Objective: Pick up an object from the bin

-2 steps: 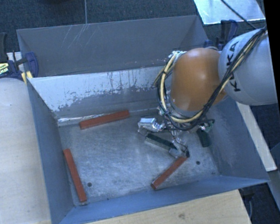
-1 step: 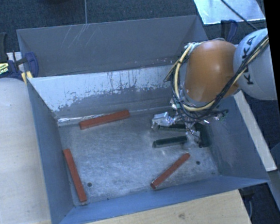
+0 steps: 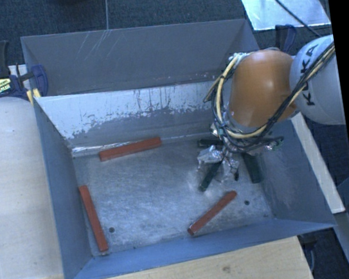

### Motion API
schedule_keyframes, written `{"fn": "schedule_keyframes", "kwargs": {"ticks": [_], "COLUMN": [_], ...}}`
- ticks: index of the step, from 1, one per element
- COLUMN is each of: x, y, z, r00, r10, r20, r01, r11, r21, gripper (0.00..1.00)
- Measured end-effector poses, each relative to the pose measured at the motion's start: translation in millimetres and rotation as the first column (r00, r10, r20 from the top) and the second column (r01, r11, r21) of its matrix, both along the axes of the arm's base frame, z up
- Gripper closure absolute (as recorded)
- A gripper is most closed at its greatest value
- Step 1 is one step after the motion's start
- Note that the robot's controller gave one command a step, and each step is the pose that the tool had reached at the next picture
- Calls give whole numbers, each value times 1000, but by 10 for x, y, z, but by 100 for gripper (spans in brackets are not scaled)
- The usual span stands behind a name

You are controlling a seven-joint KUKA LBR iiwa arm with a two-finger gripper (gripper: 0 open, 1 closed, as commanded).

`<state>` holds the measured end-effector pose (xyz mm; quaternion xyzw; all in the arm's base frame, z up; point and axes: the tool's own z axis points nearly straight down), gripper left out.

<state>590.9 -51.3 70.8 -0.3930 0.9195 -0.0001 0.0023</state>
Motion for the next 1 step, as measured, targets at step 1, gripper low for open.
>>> {"fn": "schedule_keyframes", "kwargs": {"ticks": [1], "x": [149], "y": [273], "z": [1693], "r00": [1000], "r10": [-22], "r20": [9], "r01": [22], "r11": [1000], "r21": [-1], "gripper": [100]}}
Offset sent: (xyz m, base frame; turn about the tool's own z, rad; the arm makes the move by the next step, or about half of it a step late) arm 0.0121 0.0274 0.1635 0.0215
